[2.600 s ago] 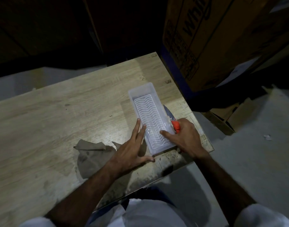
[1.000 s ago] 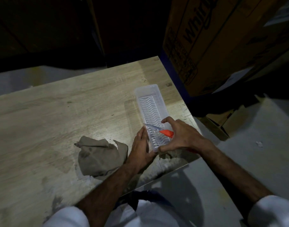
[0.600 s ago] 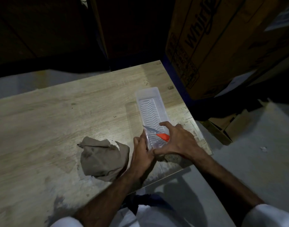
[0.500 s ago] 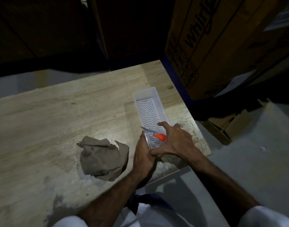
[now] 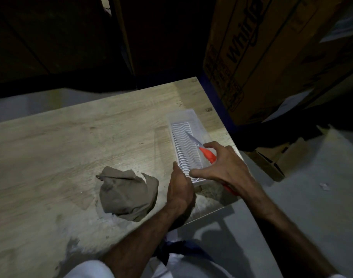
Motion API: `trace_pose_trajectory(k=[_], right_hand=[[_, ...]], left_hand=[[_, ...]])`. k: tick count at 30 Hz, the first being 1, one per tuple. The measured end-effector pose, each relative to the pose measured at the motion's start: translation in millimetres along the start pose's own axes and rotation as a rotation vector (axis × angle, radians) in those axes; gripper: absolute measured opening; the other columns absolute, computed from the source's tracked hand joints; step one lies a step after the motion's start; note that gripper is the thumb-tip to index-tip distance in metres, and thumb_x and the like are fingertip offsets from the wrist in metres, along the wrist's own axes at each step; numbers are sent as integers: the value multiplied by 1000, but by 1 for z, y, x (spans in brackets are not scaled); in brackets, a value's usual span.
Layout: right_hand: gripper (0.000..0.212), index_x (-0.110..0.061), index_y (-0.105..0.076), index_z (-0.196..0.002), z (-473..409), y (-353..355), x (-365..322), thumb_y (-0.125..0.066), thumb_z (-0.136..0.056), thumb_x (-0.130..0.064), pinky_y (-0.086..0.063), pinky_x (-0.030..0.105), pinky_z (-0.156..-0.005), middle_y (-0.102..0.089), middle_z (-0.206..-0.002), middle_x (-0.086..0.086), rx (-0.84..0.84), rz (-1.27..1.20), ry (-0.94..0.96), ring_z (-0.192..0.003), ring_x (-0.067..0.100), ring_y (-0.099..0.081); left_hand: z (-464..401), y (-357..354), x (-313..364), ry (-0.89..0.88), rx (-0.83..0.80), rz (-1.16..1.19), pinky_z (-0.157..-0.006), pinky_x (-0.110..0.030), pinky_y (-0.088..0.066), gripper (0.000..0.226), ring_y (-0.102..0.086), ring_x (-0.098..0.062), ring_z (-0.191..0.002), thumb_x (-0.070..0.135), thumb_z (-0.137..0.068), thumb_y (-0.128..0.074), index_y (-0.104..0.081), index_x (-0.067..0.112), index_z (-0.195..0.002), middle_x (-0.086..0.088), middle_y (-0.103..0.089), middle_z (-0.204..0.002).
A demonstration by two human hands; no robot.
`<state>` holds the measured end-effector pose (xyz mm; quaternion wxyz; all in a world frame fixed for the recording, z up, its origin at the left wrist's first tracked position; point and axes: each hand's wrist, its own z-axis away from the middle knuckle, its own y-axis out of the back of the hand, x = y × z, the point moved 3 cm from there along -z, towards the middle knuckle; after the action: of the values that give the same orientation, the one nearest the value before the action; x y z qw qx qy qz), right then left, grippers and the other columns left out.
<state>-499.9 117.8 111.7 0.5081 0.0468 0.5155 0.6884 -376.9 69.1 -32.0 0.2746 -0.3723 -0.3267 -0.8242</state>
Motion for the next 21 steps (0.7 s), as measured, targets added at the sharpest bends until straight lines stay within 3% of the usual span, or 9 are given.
trace_pose_trajectory(k=[3,4,7,8,11,14,17,20,21], right_hand=[[112,-43,-49,-138,-2,14,-7,-75,-36,-83,-55,43,-96,-59,-130,1,40,-11,-12,-110,21,-62],[116,-41,-50,-138,-3,19,-10,-72,-33,-86,-54,44,-97,-61,-130,1,51,1,-16,-112,22,-62],[119,-33,-53,-138,-6,30,-20,-69,-33,-86,-53,45,-97,-62,-129,1,59,42,-30,-114,24,-60],[113,-31,-54,-136,-5,33,-24,-72,-37,-84,-52,41,-92,-62,-124,-1,58,36,-27,-109,22,-59],[90,-28,-58,-130,-3,38,-27,-85,-54,-68,-43,32,-81,-55,-103,-10,32,-35,-16,-94,15,-54],[63,-33,-55,-111,-7,36,-22,-90,-63,-53,-42,27,-73,-48,-84,-20,-48,-145,-32,-76,3,-51],[57,-31,-60,-104,-9,39,-22,-93,-62,-48,-45,26,-68,-55,-88,-19,-122,-279,-39,-78,0,-53],[41,-33,-67,-93,-8,52,-32,-94,-63,-41,-50,24,-67,-62,-92,-16,-121,-352,-22,-82,4,-61],[48,-32,-69,-99,-11,54,-33,-95,-61,-44,-52,27,-71,-63,-96,-14,-96,-302,-7,-86,8,-63]], left_hand=[[6,6,12,25,44,-42,-110,-45,-49,65,-65,-23,-120,60,-99,-28,-42,28,-155,-3,-65,-140],[8,6,16,41,54,-66,-111,-46,-46,69,-63,-26,-124,60,-98,-28,-39,24,-157,-3,-62,-143],[7,10,22,-27,26,-157,-103,-45,-48,61,-58,-38,-124,10,-103,-46,-22,3,-158,-23,-53,-144],[4,10,17,-36,6,-205,-99,-43,-49,65,-59,-38,-121,5,-98,-48,-22,1,-157,-25,-53,-143],[2,16,14,-53,-76,-181,-98,-37,-47,72,-59,-28,-119,21,-91,-45,-23,6,-158,-17,-53,-147],[3,22,12,-43,-90,-126,-96,-26,-41,48,-57,-16,-109,17,-109,-34,-27,16,-157,-9,-59,-145],[-2,16,6,-60,-61,-197,-102,-40,-48,63,-59,-38,-123,5,-105,-43,-15,8,-162,-26,-55,-143],[3,7,7,-12,-103,-262,-110,-44,-44,81,-52,-42,-135,11,-106,-47,10,9,-164,-30,-40,-156],[4,7,8,4,-99,-303,-110,-41,-42,84,-50,-42,-137,19,-108,-47,15,11,-163,-28,-31,-162]])
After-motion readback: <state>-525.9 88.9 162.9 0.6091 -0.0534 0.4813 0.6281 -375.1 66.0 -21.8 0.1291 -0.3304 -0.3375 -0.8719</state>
